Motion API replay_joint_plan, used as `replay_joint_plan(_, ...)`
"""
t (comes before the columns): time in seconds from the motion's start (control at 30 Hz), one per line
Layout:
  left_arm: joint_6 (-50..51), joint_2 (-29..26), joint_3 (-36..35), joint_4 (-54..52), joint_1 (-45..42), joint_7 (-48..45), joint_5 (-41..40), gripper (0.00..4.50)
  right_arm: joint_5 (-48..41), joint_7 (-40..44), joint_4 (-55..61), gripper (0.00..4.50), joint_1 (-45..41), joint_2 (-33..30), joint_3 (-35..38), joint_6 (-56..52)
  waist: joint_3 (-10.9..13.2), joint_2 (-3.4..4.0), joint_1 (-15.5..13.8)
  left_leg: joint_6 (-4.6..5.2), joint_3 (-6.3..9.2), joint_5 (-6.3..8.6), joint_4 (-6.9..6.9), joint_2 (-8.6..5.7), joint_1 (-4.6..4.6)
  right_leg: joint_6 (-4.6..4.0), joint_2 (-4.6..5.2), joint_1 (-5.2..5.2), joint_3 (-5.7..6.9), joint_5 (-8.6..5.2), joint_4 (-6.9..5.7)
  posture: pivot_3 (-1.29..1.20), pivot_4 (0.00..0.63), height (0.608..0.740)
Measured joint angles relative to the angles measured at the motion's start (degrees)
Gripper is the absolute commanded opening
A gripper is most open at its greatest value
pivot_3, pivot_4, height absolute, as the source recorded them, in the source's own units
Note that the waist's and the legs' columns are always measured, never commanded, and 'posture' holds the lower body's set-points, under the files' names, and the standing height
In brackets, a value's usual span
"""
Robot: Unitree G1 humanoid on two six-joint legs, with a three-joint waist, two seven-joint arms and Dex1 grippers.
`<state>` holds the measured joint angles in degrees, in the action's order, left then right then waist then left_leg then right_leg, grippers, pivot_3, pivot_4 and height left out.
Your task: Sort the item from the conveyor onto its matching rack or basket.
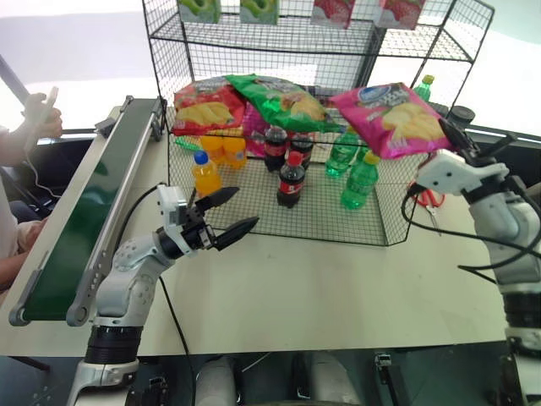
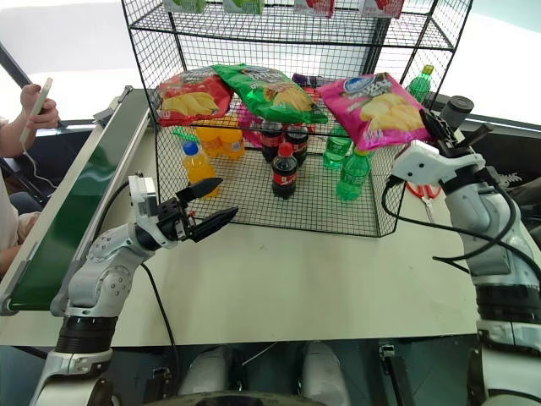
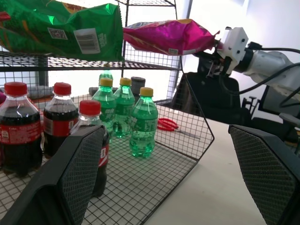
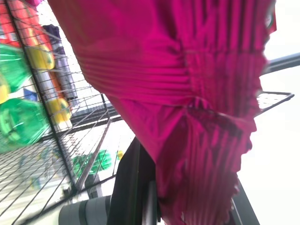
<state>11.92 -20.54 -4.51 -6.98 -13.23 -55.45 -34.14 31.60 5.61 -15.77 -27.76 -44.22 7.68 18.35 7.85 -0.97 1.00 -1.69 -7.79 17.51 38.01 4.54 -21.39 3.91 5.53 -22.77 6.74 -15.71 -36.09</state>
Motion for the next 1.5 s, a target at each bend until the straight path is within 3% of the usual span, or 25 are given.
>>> replay_joint_plan(0.2, -0.06, 0.53, 1.2, -0.47, 0.09, 1.0, 0.37, 4.5, 1.88, -3.21, -11.74, 0.07, -8.9, 0.41, -6.2, 0.12, 0.01, 0.02, 0.02, -0.02, -0.03, -0.01, 0.0, 0.01, -0.01, 0.0, 0.0, -0.01, 0.0, 0.0, -0.02, 0.0, 0.15, 0.726)
replay_joint_plan(0.43, -0.06, 0.59, 1.49, -1.62, 1.04, 2.07, 0.41, 4.5, 0.81, -4.39, -17.78, 0.07, -14.04, 0.43, -8.42, 1.26, 0.01, 0.02, -0.03, -0.03, -0.03, -0.02, 0.01, 0.01, 0.0, 0.0, 0.01, 0.0, 0.0, 0.0, -0.02, 0.0, 0.15, 0.726)
replay_joint_plan(0.47, -0.06, 0.59, 1.5, -1.66, 1.26, 2.17, 0.43, 4.5, 0.5, -4.39, -18.53, 1.15, -14.62, 0.44, -8.66, 1.3, 0.02, 0.03, -0.04, -0.04, -0.03, -0.02, 0.01, 0.01, -0.01, 0.0, 0.01, 0.0, 0.0, 0.0, -0.02, 0.0, 0.15, 0.726)
replay_joint_plan(0.53, -0.06, 0.58, 1.5, -1.7, 1.26, 2.29, 0.43, 4.5, -0.16, -4.35, -19.18, 1.75, -14.99, 0.46, -9.12, 1.33, 0.02, 0.03, -0.06, -0.04, -0.04, -0.02, 0.01, 0.01, -0.01, 0.0, 0.01, 0.0, 0.0, 0.0, -0.02, 0.0, 0.15, 0.726)
replay_joint_plan(0.67, -0.06, 0.59, 1.52, -2.25, 1.3, 2.93, 0.44, 4.5, -2.03, -2.56, -19.37, 3.7, -15.04, 0.52, -9.6, 1.82, 0.02, 0.03, -0.1, -0.04, -0.03, -0.02, 0.01, 0.01, -0.01, 0.01, 0.01, 0.0, 0.0, 0.0, -0.02, 0.0, 0.15, 0.726)
replay_joint_plan(0.73, -0.07, 0.59, 1.56, -2.37, 1.59, 3.13, 0.53, 4.5, -4.04, -1.06, -18.42, 4.44, -15.08, 0.38, -9.25, 1.76, 0.01, 0.02, -0.03, -0.04, -0.02, -0.02, 0.01, 0.02, 0.01, 0.01, 0.01, 0.03, 0.0, 0.0, -0.02, 0.0, 0.15, 0.726)
replay_joint_plan(1.1, -0.14, 1.08, 3.42, -3.6, 3.6, 4.08, 1.38, 4.5, -23.76, 18.91, -7.05, 4.44, -11.62, -0.1, -3.84, -9.04, 0.02, 0.03, -0.27, -0.01, 0.02, -0.01, 0.01, 0.02, -0.01, 0.02, 0.02, 0.03, 0.02, 0.02, -0.01, 0.0, 0.15, 0.726)
replay_joint_plan(1.33, -0.57, 1.08, 3.79, -3.61, 3.65, 4.2, 2.32, 4.5, -30.31, 26.68, -0.95, 4.44, -9.06, -1.17, -2.19, -17.26, 0.02, 0.03, -0.22, 0.06, 0.03, 0.03, 0.01, 0.03, -0.01, 0.02, 0.03, 0.03, 0.04, 0.02, 0.01, 0.0, 0.15, 0.726)
replay_joint_plan(1.5, -1.26, 1.07, 3.97, -3.61, 3.64, 4.02, 2.53, 4.5, -30.51, 28.05, 2.14, 4.44, -6.74, -1.17, -2.22, -15.8, 0.02, 0.05, -0.16, 0.07, 0.02, 0.04, 0.0, 0.02, 0.0, 0.02, 0.02, 0.01, 0.04, 0.02, -0.01, 0.0, 0.15, 0.726)
